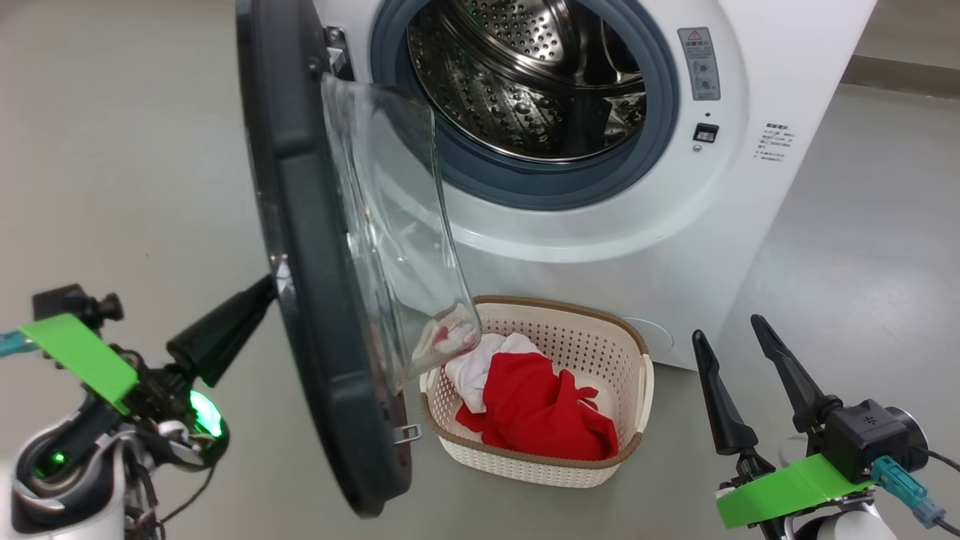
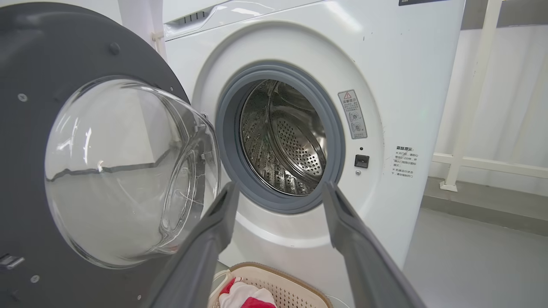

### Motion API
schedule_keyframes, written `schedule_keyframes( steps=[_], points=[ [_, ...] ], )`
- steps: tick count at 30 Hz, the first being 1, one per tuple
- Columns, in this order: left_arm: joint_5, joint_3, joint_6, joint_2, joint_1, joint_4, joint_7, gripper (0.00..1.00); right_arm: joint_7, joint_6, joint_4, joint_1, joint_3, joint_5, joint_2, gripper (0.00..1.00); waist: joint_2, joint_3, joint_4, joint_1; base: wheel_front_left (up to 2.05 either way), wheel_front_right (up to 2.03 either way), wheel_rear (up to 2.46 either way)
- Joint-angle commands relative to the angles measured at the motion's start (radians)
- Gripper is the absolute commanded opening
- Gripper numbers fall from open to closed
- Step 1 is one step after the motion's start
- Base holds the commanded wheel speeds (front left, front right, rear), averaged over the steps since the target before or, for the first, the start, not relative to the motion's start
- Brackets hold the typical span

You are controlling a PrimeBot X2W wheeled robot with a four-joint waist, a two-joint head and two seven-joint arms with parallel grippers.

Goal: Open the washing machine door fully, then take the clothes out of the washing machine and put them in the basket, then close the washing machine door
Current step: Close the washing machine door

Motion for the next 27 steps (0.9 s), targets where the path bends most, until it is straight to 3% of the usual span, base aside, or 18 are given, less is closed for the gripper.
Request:
schedule_keyframes(
  steps=[1, 19, 22, 26, 27],
  points=[
    [-0.023, -0.003, 0.006, 0.013, 0.002, -0.044, -0.003, 0.0, -0.007, 0.006, -0.027, -0.046, 0.023, 0.015, -0.009, 1.0, 0.0, 0.001, -0.009, 0.0, 0.0, 0.0, 0.0],
    [-0.094, -0.082, -0.001, 0.013, 0.059, -0.101, -0.084, 0.0, -0.007, 0.006, -0.026, -0.048, 0.025, 0.016, -0.009, 1.0, 0.0, 0.018, -0.066, 0.0, 0.0, 0.0, 0.0],
    [-0.079, -0.07, -0.013, 0.015, 0.068, -0.109, -0.111, 0.0, -0.007, 0.006, -0.026, -0.047, 0.026, 0.016, -0.009, 1.0, 0.0, 0.019, -0.07, 0.0, 0.0, 0.0, 0.0],
    [-0.011, -0.054, -0.065, 0.047, 0.081, -0.116, -0.169, 0.0, -0.007, 0.006, -0.027, -0.047, 0.023, 0.016, -0.009, 1.0, 0.0, 0.022, -0.073, 0.0, 0.0, 0.0, 0.0],
    [0.006, -0.048, -0.079, 0.053, 0.084, -0.116, -0.186, 0.11, -0.007, 0.006, -0.027, -0.048, 0.021, 0.016, -0.009, 1.0, 0.0, 0.023, -0.073, 0.0, 0.0, 0.0, 0.0]
  ],
)
